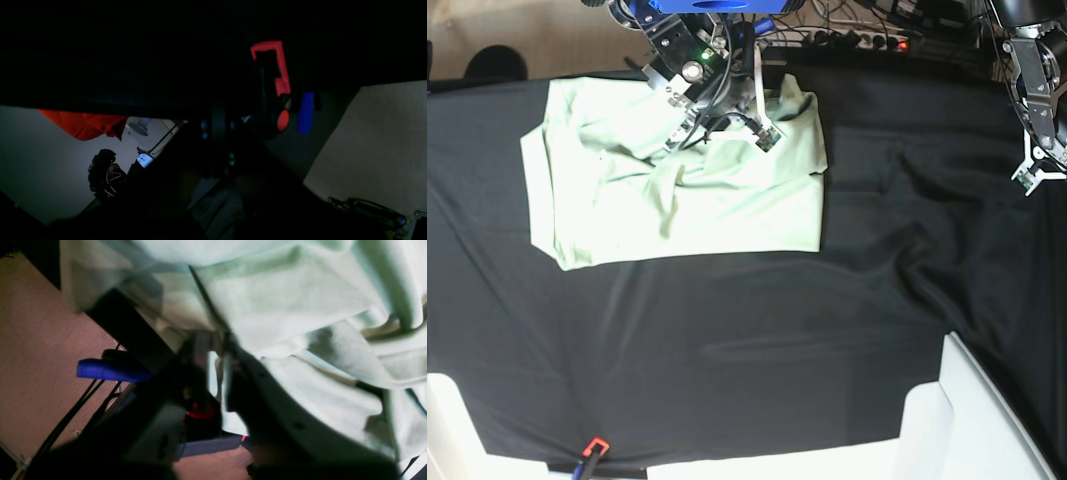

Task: Fold the T-shirt properly
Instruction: 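Press the right gripper onto the folded shirt's top layer to flatten it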

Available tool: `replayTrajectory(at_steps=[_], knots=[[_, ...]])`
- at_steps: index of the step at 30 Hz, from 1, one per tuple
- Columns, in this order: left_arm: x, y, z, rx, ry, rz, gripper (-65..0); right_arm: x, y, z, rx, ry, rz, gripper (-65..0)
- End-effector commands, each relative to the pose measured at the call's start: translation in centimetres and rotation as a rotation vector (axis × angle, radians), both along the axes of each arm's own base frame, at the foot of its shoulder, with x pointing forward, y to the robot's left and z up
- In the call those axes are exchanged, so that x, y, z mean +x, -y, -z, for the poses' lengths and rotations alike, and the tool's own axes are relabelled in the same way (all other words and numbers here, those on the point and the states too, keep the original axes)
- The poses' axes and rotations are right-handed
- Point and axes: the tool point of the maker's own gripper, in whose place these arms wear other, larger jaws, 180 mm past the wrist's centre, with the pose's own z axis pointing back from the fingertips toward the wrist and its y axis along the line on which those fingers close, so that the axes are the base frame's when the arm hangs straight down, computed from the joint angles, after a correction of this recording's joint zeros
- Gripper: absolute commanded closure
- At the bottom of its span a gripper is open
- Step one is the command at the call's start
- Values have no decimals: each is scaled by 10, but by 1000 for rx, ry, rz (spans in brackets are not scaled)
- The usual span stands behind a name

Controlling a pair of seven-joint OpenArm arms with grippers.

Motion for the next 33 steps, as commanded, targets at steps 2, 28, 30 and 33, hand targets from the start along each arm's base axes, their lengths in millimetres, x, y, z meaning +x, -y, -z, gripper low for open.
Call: replayTrajectory(at_steps=[2, 28, 30, 33], knots=[[2, -11, -14, 50, 11, -2, 0, 15, -14, -12, 26, 51, 20, -3], [3, -11, -14, 49, 12, -4, 0, 29, 64, -45, -127, 71, 217, -3], [3, -11, -14, 49, 12, -4, 0, 32, 65, -47, -129, 78, 217, -3], [3, -11, -13, 48, 12, -5, 0, 35, 69, -48, -140, 89, 210, -3]])
